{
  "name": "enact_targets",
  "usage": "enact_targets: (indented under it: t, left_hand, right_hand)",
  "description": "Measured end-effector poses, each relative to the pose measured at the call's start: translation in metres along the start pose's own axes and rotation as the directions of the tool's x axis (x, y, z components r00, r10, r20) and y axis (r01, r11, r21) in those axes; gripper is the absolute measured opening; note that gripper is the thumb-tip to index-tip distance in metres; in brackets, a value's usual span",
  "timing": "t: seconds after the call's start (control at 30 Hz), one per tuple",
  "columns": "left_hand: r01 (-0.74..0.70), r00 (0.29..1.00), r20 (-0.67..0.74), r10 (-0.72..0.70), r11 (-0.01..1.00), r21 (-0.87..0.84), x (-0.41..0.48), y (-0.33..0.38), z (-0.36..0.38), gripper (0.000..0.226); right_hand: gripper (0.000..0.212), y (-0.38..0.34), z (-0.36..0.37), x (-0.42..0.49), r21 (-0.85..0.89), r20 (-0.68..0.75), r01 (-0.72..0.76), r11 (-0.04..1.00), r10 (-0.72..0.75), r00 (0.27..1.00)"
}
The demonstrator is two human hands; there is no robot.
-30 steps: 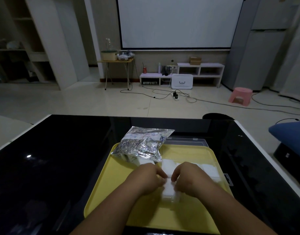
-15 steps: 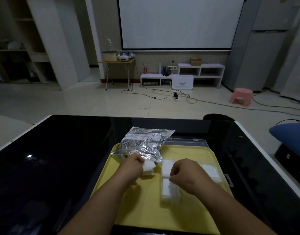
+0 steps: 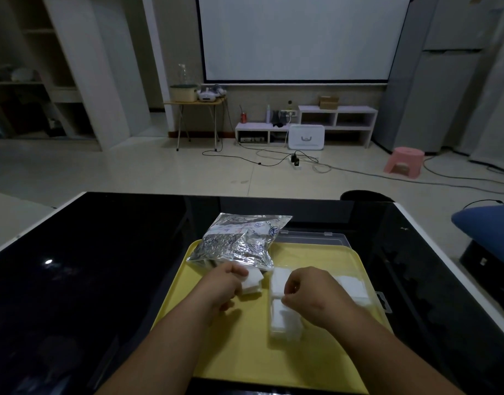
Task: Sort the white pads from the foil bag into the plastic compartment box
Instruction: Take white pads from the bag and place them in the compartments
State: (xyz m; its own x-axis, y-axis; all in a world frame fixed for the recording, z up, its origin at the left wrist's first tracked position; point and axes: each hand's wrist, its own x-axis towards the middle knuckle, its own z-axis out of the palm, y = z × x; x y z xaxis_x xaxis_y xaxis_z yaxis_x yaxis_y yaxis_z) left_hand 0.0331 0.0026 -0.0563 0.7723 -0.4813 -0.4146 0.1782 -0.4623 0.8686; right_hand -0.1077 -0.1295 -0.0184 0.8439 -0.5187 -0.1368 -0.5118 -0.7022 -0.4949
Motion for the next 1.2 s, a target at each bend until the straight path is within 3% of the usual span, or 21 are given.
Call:
enact_targets:
  t: [0.2,0.57,0.7,0.8,0.93,1.07,1.2]
  left_hand:
    - [0.067,0.997,0.031,-0.065,0.995,-0.07,0.001,-0.003,0.001,0.044]
    - [-0.014,1.0,-0.001,0.014,0.984,-0.176,-0.004,0.009,0.0,0.011]
    - [0.022,0.999,-0.022,-0.028,0.973,-0.232,-0.013,0.018,-0.002,0.008]
    - [-0.001,0.996,0.086,0.013,0.99,-0.142,-0.022,0.024,-0.007,0.007]
    - [-0.061,0.979,0.194,0.065,0.998,-0.024,-0.028,0.025,-0.014,0.024]
    - [-0.097,0.964,0.244,0.109,0.993,-0.06,-0.03,0.025,-0.014,0.032]
    - [-0.11,0.965,0.226,0.133,0.987,-0.115,-0.029,0.026,-0.008,0.032]
  right_hand:
    - [0.01,-0.001,0.0,-0.001,-0.002,0.012,-0.008,1.0,0.008,1.0]
    - [0.01,-0.002,0.0,0.0,0.008,-0.004,0.004,1.0,-0.004,1.0]
    - [0.009,-0.002,0.0,0.0,0.026,-0.024,0.002,1.0,-0.002,1.0]
    - [0.009,-0.001,-0.001,0.0,0.043,-0.028,-0.005,0.999,0.007,1.0]
    - [0.01,0.002,-0.005,0.002,0.061,-0.058,-0.039,0.997,0.043,0.997]
    - [0.009,0.004,-0.006,0.004,0.317,-0.065,-0.064,0.946,0.089,0.994]
    - [0.023,-0.006,-0.008,0.0,0.712,0.023,-0.091,0.696,0.107,0.994]
